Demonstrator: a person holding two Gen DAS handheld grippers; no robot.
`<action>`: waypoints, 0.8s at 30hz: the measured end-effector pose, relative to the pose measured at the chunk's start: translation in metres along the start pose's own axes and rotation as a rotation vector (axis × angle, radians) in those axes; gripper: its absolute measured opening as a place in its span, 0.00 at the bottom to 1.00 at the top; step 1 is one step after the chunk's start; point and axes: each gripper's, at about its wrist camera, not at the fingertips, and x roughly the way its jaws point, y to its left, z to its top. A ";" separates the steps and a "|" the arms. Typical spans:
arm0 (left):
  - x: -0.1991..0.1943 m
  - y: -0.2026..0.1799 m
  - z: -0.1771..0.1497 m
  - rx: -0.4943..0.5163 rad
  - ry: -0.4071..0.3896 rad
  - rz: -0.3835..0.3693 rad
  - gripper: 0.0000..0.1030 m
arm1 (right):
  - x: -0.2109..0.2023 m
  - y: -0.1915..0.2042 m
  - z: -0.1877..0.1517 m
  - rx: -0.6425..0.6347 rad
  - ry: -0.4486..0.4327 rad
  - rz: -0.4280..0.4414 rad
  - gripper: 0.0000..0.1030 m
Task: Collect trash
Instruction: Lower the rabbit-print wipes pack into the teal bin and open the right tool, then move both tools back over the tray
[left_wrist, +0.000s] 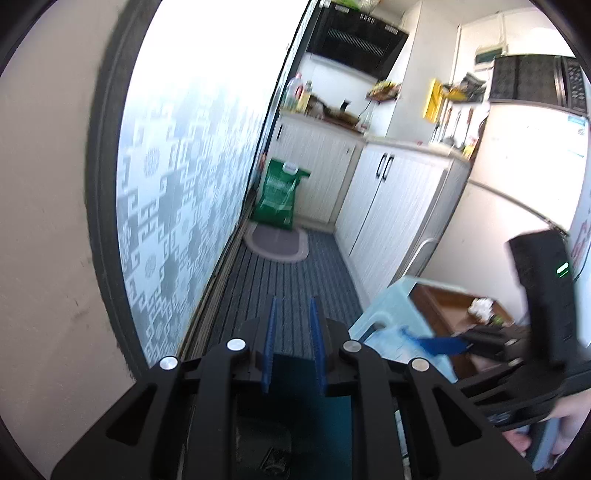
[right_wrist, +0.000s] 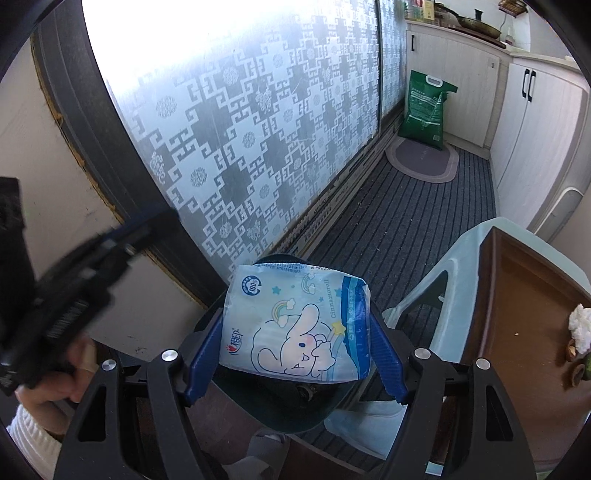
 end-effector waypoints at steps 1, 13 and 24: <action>-0.004 -0.002 0.002 -0.001 -0.029 -0.013 0.19 | 0.005 0.000 -0.001 -0.003 0.013 -0.002 0.72; -0.030 -0.022 0.014 0.005 -0.177 -0.125 0.32 | 0.043 0.014 -0.011 -0.066 0.120 0.020 0.80; -0.047 -0.027 0.021 -0.035 -0.253 -0.180 0.36 | 0.000 0.010 0.003 -0.043 -0.026 0.059 0.68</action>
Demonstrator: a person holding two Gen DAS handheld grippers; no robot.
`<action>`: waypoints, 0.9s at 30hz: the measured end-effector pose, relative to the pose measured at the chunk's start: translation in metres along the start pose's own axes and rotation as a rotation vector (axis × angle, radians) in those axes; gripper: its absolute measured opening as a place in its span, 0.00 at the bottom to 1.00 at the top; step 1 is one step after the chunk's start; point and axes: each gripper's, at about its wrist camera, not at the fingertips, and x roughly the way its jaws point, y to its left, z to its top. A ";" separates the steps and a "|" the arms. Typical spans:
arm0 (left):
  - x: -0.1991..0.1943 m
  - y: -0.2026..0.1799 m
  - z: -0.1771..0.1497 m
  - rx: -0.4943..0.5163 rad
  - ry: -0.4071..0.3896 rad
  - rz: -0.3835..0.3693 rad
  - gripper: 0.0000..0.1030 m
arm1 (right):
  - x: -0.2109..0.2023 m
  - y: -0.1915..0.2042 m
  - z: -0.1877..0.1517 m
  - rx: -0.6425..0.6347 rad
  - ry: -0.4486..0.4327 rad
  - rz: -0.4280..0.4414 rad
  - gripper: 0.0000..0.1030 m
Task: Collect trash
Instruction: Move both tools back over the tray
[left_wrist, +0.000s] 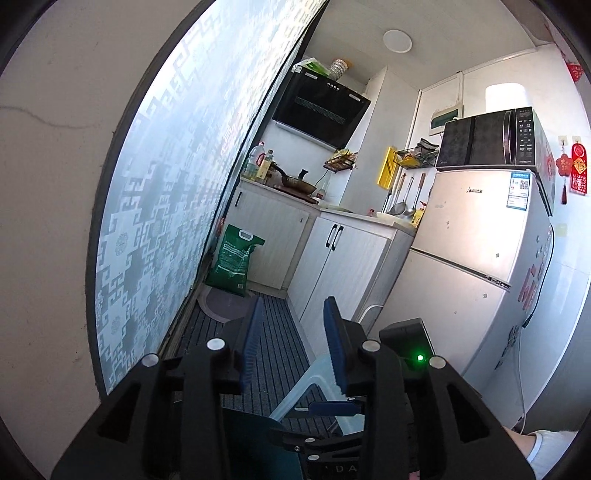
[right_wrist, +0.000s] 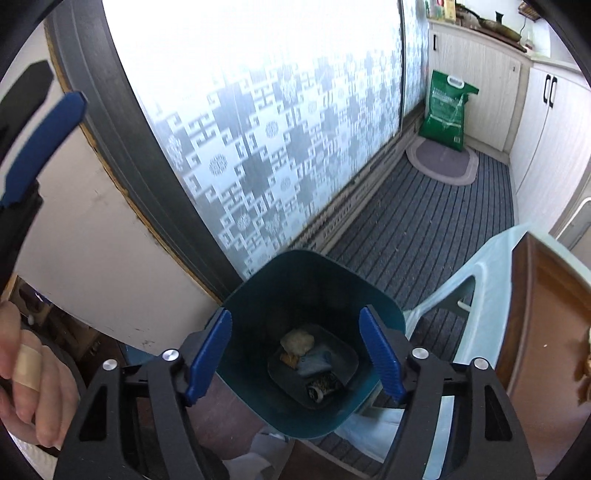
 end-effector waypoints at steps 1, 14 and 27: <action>-0.001 -0.002 0.000 -0.005 -0.005 -0.007 0.38 | -0.005 -0.001 0.000 -0.001 -0.014 -0.002 0.66; 0.030 -0.046 -0.008 0.006 0.040 -0.090 0.47 | -0.071 -0.066 -0.016 0.089 -0.150 -0.091 0.50; 0.088 -0.114 -0.035 0.060 0.183 -0.142 0.48 | -0.125 -0.150 -0.063 0.171 -0.193 -0.231 0.50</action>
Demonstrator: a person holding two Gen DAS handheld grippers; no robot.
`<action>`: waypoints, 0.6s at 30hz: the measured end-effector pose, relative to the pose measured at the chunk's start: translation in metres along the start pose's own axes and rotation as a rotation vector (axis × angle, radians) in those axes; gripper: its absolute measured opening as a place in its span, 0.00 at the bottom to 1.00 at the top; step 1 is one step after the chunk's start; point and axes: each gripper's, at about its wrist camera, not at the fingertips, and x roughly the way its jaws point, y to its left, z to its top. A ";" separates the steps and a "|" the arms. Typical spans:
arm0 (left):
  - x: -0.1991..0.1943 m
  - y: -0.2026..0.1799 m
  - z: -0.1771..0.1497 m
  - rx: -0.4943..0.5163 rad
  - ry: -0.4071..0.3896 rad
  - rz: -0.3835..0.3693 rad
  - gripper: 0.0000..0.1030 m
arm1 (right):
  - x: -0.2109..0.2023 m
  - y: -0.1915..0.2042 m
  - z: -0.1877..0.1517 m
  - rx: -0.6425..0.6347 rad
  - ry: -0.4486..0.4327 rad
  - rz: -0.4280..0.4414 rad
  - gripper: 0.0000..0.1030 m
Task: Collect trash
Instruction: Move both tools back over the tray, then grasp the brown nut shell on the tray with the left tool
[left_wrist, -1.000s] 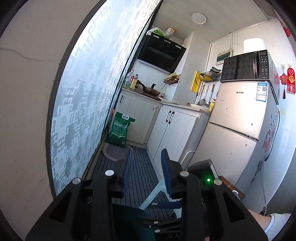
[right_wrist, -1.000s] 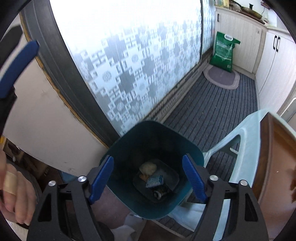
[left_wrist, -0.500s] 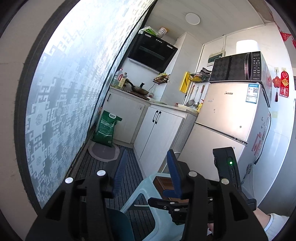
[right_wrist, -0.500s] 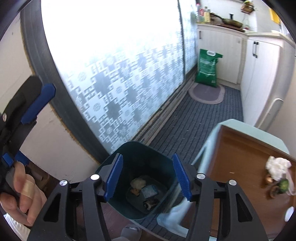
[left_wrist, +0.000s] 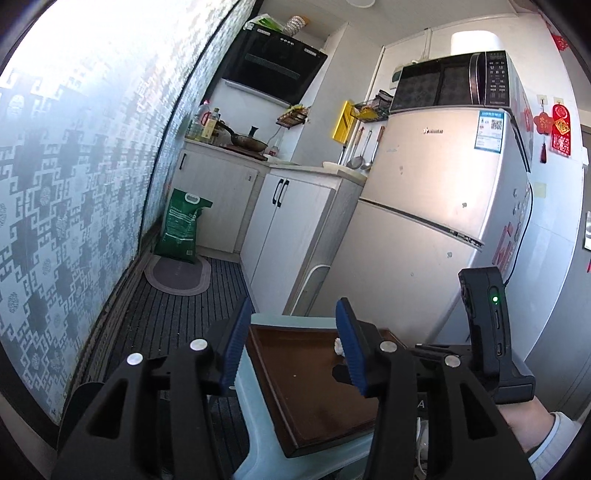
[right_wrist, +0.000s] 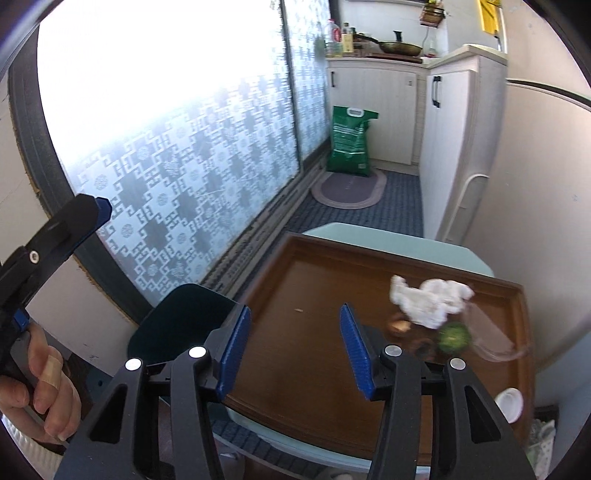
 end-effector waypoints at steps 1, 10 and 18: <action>0.007 -0.006 -0.002 0.007 0.016 -0.003 0.48 | -0.003 -0.006 -0.002 0.003 -0.002 -0.010 0.50; 0.072 -0.046 -0.022 0.085 0.212 0.018 0.46 | -0.030 -0.062 -0.025 0.049 -0.005 -0.100 0.50; 0.121 -0.077 -0.046 0.167 0.330 0.052 0.37 | -0.048 -0.100 -0.044 0.097 -0.008 -0.135 0.50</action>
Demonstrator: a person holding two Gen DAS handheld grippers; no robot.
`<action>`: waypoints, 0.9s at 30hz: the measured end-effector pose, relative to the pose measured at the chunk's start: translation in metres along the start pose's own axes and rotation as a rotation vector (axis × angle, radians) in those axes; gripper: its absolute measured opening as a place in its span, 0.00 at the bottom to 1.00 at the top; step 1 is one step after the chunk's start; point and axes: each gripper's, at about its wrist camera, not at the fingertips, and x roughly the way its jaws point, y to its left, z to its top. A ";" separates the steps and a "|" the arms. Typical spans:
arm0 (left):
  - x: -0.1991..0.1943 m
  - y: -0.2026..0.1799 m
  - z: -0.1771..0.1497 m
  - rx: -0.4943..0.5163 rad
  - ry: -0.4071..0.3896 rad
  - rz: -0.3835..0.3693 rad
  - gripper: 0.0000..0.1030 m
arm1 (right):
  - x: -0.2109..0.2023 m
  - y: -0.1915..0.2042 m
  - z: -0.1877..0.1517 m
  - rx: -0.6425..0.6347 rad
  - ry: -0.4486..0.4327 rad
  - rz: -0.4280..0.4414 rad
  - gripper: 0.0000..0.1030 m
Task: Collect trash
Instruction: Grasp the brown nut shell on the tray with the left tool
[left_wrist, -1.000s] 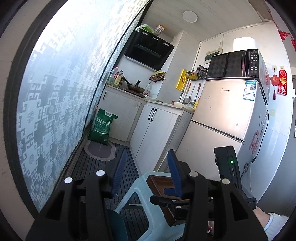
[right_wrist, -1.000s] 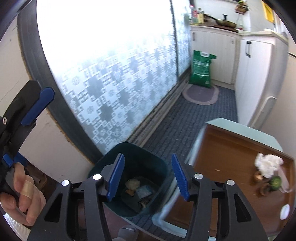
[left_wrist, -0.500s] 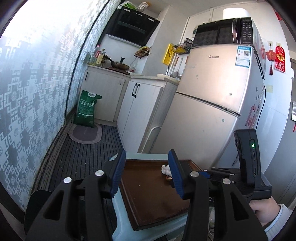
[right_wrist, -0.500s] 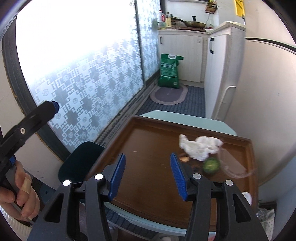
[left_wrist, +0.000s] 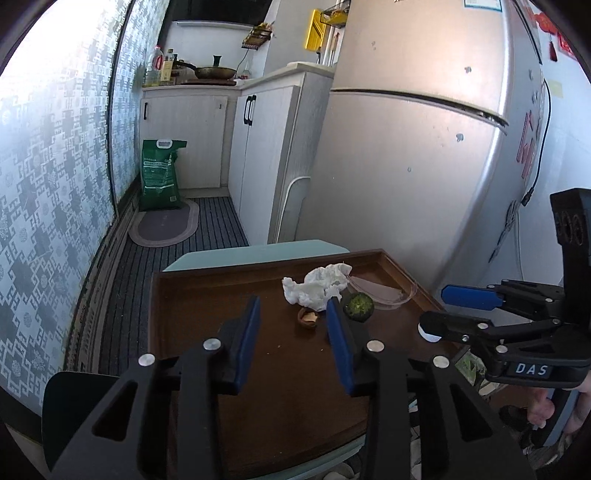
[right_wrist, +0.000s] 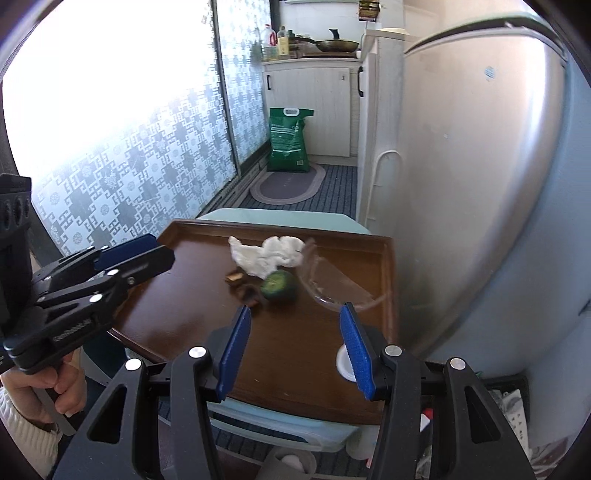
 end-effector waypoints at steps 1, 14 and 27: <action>0.007 -0.003 -0.001 0.007 0.016 0.008 0.37 | 0.000 -0.004 -0.002 0.005 0.003 -0.004 0.50; 0.054 -0.015 -0.008 0.034 0.156 0.092 0.35 | -0.005 -0.038 -0.020 0.032 0.026 -0.002 0.50; 0.066 -0.018 -0.004 0.002 0.172 0.096 0.19 | -0.004 -0.033 -0.027 -0.001 0.059 0.027 0.50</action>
